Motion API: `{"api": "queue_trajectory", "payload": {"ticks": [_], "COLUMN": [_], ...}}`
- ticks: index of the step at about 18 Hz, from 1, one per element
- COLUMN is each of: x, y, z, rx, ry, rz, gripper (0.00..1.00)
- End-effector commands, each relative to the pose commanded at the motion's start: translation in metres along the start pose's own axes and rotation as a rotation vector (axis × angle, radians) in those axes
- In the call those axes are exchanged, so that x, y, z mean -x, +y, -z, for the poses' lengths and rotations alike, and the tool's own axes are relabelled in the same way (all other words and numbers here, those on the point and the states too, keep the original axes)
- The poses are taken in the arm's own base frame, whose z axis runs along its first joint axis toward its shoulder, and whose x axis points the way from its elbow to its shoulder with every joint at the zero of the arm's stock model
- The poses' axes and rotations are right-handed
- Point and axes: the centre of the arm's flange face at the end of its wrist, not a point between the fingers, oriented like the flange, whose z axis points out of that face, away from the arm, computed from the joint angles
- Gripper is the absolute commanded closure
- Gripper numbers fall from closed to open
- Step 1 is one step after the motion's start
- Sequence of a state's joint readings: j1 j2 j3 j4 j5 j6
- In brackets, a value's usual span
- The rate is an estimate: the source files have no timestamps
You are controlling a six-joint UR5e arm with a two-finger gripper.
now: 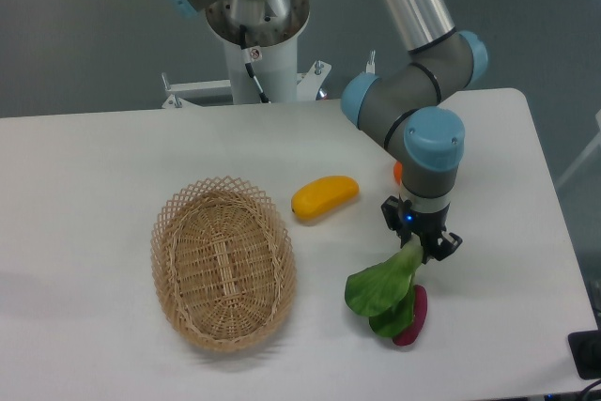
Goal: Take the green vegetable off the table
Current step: 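Lift the bok choy up off the table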
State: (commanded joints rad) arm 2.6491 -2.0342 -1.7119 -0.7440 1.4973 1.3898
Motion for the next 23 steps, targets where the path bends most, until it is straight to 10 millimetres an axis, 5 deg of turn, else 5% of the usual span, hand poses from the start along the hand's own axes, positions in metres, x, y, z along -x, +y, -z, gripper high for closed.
{"api": "queue_trajectory", "payload": {"ticks": [7, 12, 16, 23], "x": [0.012, 0.018, 0.023, 0.023], "y": [0.008, 0.008, 0.032, 0.034], "z": [0.059, 0.126, 0.144, 0.152], "rx": [-0.132, -0.281, -0.396, -0.464], "ry": [-0.059, -0.016, -0.01, 0.001], "rz": [0.031, 0.081, 0.16, 0.206], "gripper": [0.52, 0.52, 0.52, 0.52]}}
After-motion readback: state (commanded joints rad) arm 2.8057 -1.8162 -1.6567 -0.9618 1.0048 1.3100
